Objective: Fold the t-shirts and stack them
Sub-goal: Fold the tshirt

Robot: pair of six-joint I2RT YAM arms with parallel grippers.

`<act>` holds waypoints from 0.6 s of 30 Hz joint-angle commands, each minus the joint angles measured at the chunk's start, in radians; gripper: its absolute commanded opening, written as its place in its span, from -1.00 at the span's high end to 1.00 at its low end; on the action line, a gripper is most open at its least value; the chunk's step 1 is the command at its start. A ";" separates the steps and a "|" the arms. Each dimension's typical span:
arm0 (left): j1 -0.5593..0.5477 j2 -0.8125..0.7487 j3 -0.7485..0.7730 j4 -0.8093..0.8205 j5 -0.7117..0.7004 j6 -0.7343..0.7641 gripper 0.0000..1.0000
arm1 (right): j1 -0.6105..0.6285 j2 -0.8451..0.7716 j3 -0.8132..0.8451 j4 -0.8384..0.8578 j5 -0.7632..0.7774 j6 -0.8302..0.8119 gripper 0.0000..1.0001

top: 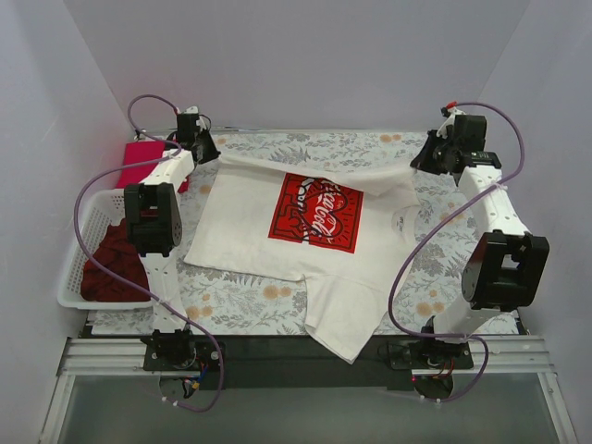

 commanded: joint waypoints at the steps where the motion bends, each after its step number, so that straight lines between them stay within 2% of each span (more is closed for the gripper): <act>1: 0.009 -0.096 0.019 -0.065 -0.028 0.023 1.00 | -0.009 -0.068 -0.079 -0.052 -0.008 0.065 0.97; 11: 0.010 -0.096 -0.033 -0.112 -0.067 0.021 1.00 | -0.012 -0.205 -0.254 -0.087 -0.006 0.078 0.97; 18: 0.010 -0.056 -0.061 -0.113 -0.092 0.012 1.00 | -0.019 -0.188 -0.379 -0.084 0.003 0.078 0.97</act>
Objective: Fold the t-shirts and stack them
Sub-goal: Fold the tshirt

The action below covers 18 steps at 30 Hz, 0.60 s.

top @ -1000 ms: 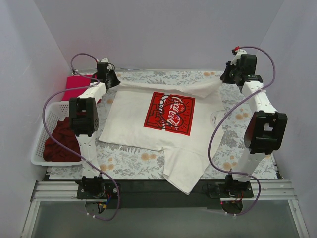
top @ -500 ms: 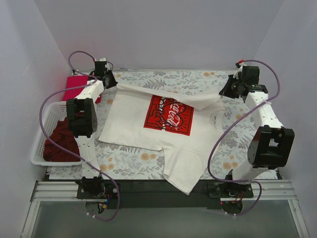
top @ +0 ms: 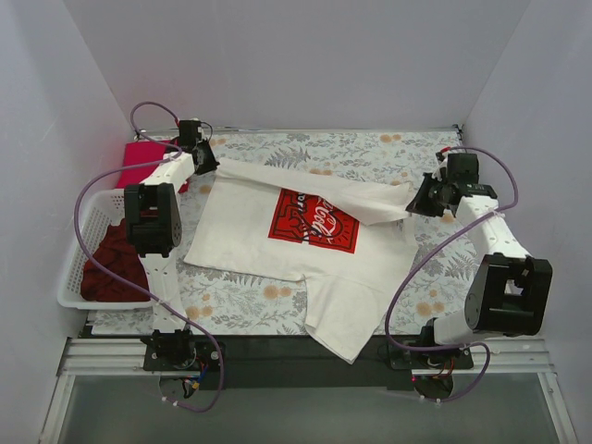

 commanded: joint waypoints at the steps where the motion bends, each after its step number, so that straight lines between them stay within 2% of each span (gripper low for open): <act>1: 0.010 -0.043 -0.019 -0.006 -0.051 0.008 1.00 | -0.011 0.010 -0.040 0.003 -0.004 0.009 0.97; 18: 0.010 0.003 -0.068 0.006 -0.088 -0.003 1.00 | -0.011 0.052 -0.146 0.047 -0.035 0.041 0.97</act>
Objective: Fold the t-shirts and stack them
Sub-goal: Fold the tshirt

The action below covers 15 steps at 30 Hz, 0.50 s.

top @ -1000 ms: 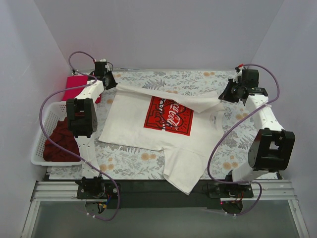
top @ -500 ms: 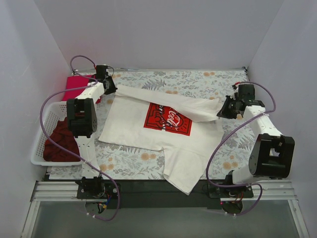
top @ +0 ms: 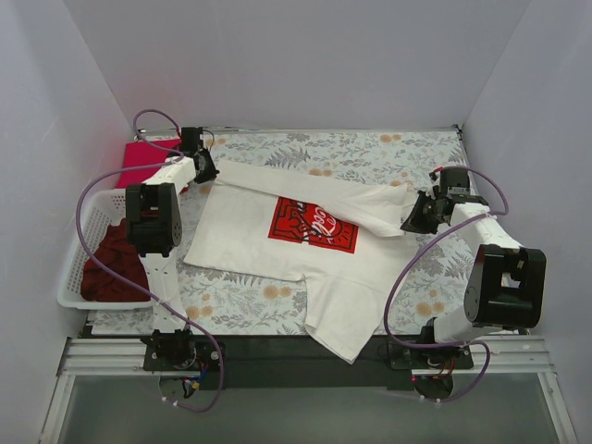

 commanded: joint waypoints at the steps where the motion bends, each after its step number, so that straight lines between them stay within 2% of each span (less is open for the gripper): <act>1: 0.010 -0.003 -0.009 0.014 -0.042 0.000 1.00 | -0.006 0.003 -0.004 0.024 -0.010 0.010 0.97; 15: 0.009 -0.100 -0.071 0.034 -0.039 -0.010 1.00 | -0.009 -0.064 0.082 -0.011 0.020 0.007 0.97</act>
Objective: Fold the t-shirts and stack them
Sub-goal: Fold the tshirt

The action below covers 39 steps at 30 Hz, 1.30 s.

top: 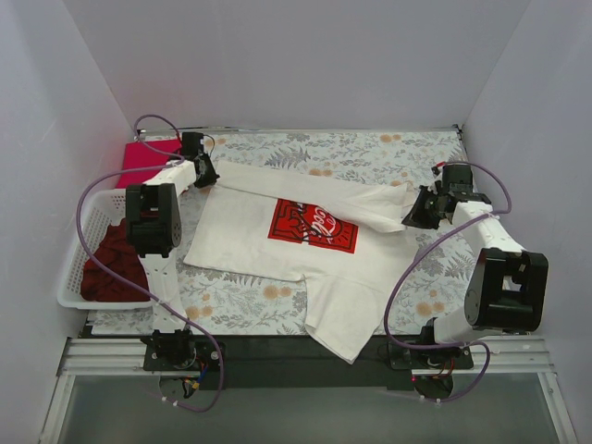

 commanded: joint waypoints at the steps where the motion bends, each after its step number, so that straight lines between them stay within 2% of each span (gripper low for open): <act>1: 0.009 -0.102 -0.030 0.012 -0.031 -0.001 1.00 | -0.008 -0.053 0.062 -0.012 0.022 0.005 0.97; 13: 0.005 -0.109 -0.127 0.025 -0.019 -0.027 1.00 | -0.012 -0.089 -0.036 -0.024 0.048 -0.008 0.97; 20: 0.004 -0.096 -0.138 0.046 -0.072 -0.034 0.98 | -0.014 -0.055 -0.061 -0.006 0.043 -0.003 0.96; 23: 0.004 -0.082 -0.104 0.058 -0.066 -0.027 0.97 | -0.012 -0.053 -0.053 -0.004 0.049 -0.002 0.84; 25: 0.002 -0.071 -0.073 0.060 -0.054 -0.023 0.92 | -0.012 -0.050 -0.045 -0.004 0.053 0.001 0.56; 26: 0.002 -0.066 -0.064 0.057 -0.048 -0.021 0.85 | -0.014 -0.050 -0.038 -0.004 0.049 0.003 0.42; 27: 0.001 -0.068 -0.060 0.055 -0.031 -0.023 0.67 | -0.014 -0.049 -0.030 -0.004 0.045 0.011 0.18; 30: -0.004 -0.109 -0.072 0.051 -0.020 -0.038 0.32 | -0.014 -0.053 0.013 0.008 0.037 0.017 -0.04; 31: -0.005 -0.125 -0.078 0.051 -0.017 -0.044 0.12 | -0.014 -0.052 0.027 0.016 0.037 0.018 -0.07; 34: -0.013 -0.201 -0.095 0.051 -0.011 -0.057 -0.09 | -0.017 -0.026 0.091 0.051 0.040 0.028 -0.09; 39: -0.062 -0.333 -0.145 0.034 -0.002 -0.078 -0.17 | -0.061 0.045 0.125 0.210 -0.033 0.060 -0.05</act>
